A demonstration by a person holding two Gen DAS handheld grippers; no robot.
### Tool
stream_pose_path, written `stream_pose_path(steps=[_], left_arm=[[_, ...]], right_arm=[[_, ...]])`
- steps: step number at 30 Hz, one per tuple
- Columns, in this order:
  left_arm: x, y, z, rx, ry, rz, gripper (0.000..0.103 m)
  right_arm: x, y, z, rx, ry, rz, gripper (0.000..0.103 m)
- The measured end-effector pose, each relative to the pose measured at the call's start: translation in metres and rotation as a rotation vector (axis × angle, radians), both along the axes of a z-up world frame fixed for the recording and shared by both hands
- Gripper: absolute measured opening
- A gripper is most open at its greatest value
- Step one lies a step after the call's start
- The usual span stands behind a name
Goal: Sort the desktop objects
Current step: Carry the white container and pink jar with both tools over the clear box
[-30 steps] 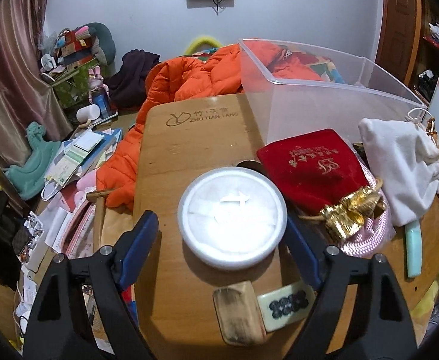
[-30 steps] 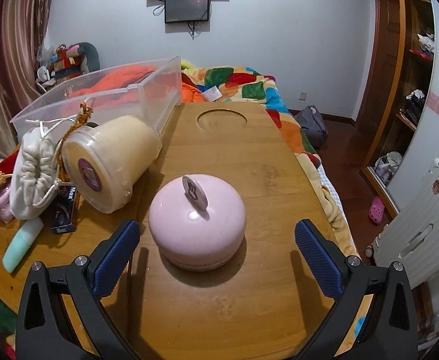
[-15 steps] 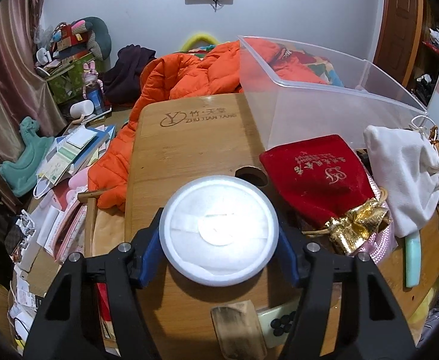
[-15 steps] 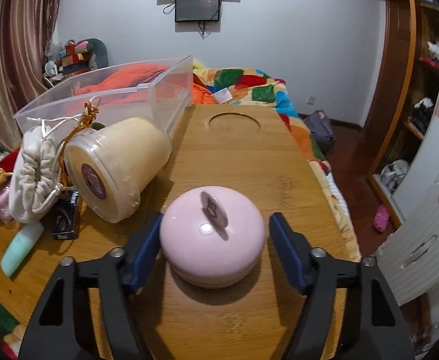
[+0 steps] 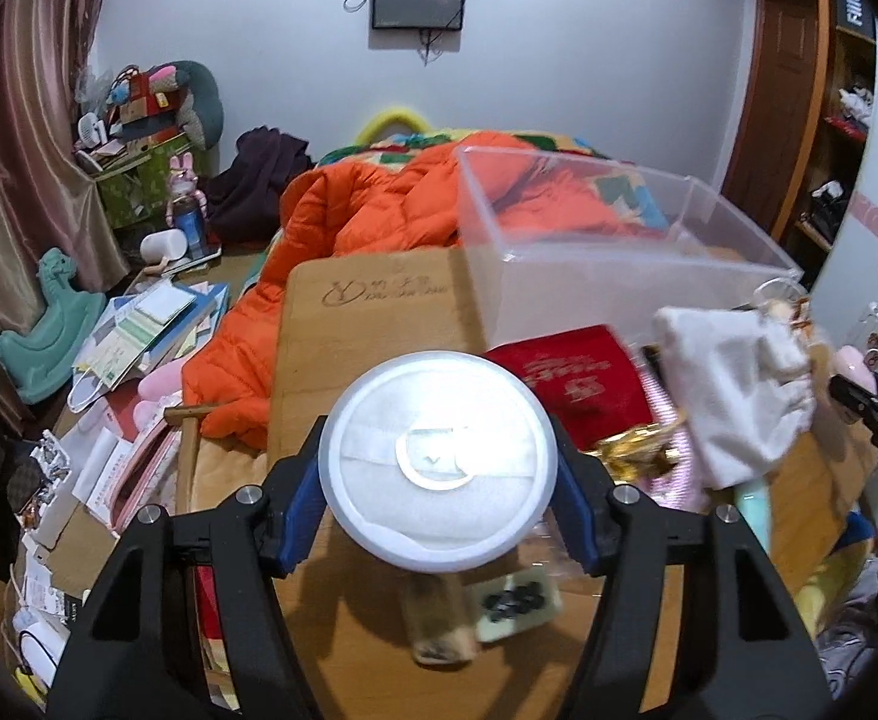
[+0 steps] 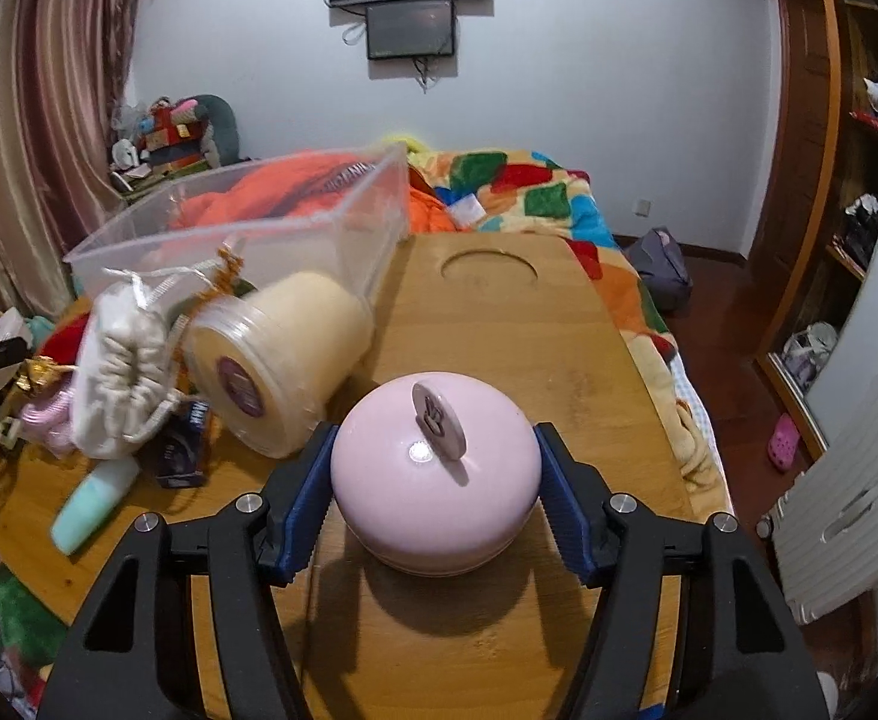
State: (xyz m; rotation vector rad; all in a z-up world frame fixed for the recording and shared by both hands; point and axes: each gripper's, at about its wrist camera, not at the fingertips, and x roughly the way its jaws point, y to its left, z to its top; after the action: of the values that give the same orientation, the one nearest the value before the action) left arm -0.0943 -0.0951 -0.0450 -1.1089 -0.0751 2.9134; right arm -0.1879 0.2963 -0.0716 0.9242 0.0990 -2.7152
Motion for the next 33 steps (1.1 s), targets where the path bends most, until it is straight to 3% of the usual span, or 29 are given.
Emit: stream_pose_path(steps=[9, 19, 33], left_arm=[[0.013, 0.027, 0.025, 0.010, 0.053, -0.059, 0.065], [0.009, 0.047, 0.049, 0.025, 0.057, -0.098, 0.065], [-0.015, 0.057, 0.094, 0.024, 0.122, -0.124, 0.065]], right_arm=[[0.013, -0.006, 0.030, -0.048, 0.035, 0.107, 0.060], [0.021, -0.028, 0.066, -0.028, 0.071, 0.243, 0.060], [-0.005, -0.055, 0.114, -0.015, 0.127, 0.336, 0.060]])
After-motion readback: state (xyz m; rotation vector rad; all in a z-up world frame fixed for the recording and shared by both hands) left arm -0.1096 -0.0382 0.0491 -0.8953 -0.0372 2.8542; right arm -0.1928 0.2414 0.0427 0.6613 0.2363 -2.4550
